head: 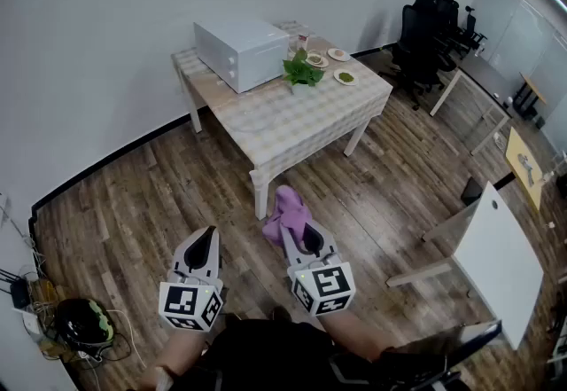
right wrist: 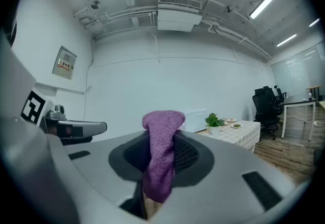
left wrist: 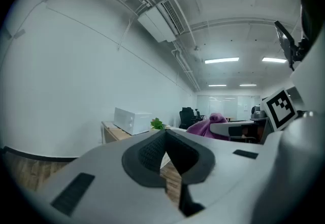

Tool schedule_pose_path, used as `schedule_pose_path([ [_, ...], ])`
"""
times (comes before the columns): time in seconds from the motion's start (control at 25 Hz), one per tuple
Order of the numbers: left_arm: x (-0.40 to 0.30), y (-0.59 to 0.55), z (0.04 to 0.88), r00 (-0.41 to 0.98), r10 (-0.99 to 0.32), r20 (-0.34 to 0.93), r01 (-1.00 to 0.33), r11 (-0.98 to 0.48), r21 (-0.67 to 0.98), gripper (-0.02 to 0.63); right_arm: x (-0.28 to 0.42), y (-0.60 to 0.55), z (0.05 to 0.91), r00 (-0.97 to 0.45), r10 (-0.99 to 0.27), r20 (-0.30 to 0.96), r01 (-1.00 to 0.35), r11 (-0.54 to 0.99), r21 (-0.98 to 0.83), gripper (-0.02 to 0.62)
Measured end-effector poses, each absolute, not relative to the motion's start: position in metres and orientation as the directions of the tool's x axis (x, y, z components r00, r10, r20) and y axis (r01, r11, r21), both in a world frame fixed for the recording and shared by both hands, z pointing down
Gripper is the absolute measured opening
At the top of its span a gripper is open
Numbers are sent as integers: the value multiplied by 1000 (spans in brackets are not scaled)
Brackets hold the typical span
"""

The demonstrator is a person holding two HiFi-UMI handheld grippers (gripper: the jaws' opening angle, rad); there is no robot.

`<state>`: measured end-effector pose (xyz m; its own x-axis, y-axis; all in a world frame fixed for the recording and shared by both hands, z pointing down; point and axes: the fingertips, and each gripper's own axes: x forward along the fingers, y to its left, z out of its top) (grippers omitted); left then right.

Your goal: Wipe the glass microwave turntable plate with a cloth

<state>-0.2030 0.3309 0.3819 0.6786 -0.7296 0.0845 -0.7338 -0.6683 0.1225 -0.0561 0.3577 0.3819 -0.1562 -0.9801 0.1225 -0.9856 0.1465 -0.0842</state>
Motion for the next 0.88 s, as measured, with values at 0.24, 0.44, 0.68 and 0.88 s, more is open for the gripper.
schedule_pose_path([
  [0.24,-200,328,384,697,-713,79,-716,-686,130,9,-60,355,383,-153,-980,128,-986,141,-93,92],
  [0.44,-204,326,381,705,-705,72,-708,-694,133,9,-64,353,380,-145,-982,125,-987,135,-82,92],
  [0.68,-216,320,382,705,-705,74,-707,-691,148,8,-74,350,373,-149,-984,93,-986,141,-88,92],
  [0.88,-230,316,386,717,-693,71,-694,-701,165,8,-85,345,373,-133,-986,104,-989,125,-77,92],
])
